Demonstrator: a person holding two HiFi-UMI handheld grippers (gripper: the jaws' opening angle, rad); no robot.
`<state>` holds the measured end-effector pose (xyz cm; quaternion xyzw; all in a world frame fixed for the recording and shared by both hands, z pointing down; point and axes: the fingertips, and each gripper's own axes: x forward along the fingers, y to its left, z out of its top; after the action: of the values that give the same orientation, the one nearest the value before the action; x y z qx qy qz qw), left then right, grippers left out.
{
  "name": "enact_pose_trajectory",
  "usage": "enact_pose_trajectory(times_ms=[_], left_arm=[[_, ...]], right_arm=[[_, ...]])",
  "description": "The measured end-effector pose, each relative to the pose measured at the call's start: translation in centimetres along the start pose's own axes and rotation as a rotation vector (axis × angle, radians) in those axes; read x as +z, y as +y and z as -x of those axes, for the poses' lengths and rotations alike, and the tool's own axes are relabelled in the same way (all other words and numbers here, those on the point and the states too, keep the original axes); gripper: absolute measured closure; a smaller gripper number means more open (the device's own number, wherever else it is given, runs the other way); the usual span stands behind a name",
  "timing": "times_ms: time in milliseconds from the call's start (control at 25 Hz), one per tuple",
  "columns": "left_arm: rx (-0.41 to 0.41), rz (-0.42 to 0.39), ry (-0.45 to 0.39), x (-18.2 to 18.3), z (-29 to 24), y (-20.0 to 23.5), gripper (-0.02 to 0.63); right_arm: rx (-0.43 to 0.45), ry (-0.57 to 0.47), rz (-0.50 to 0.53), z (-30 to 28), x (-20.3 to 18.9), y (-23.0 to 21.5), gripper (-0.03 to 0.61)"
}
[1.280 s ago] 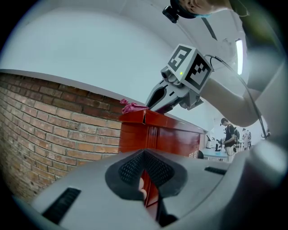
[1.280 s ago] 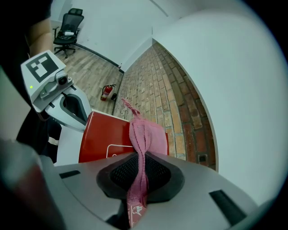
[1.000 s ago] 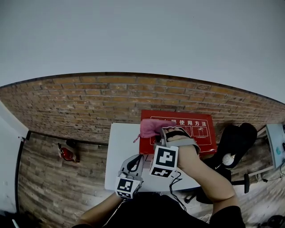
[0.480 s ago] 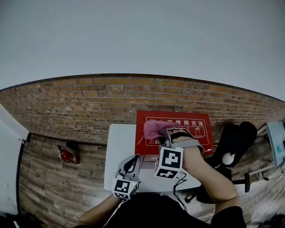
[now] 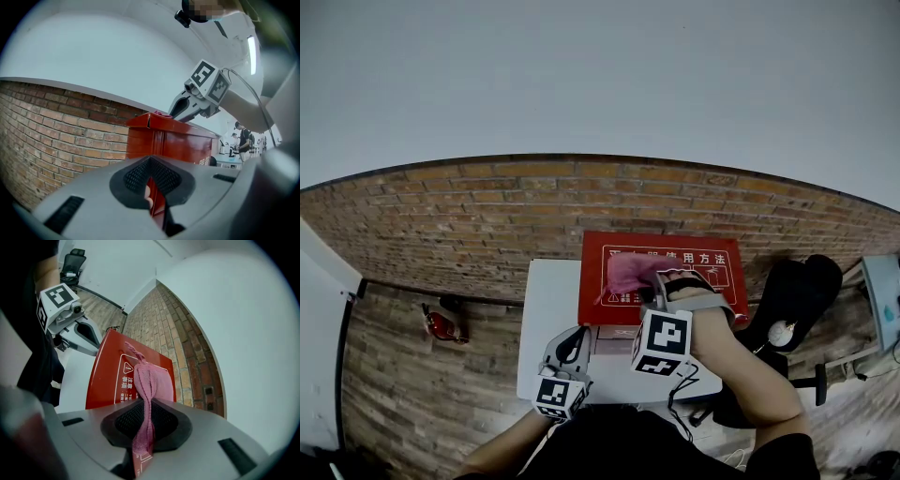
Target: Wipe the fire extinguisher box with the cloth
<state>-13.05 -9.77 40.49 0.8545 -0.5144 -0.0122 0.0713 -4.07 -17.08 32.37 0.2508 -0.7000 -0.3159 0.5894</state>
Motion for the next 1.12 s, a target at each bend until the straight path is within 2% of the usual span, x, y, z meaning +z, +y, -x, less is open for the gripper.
enact_pose_trajectory(times_ms=[1120], left_arm=[[0.046,0.019,0.008,-0.1,0.1,-0.3,0.597]], right_arm=[[-0.004,0.011,-0.03,0.9,-4.6,0.2,0.526]])
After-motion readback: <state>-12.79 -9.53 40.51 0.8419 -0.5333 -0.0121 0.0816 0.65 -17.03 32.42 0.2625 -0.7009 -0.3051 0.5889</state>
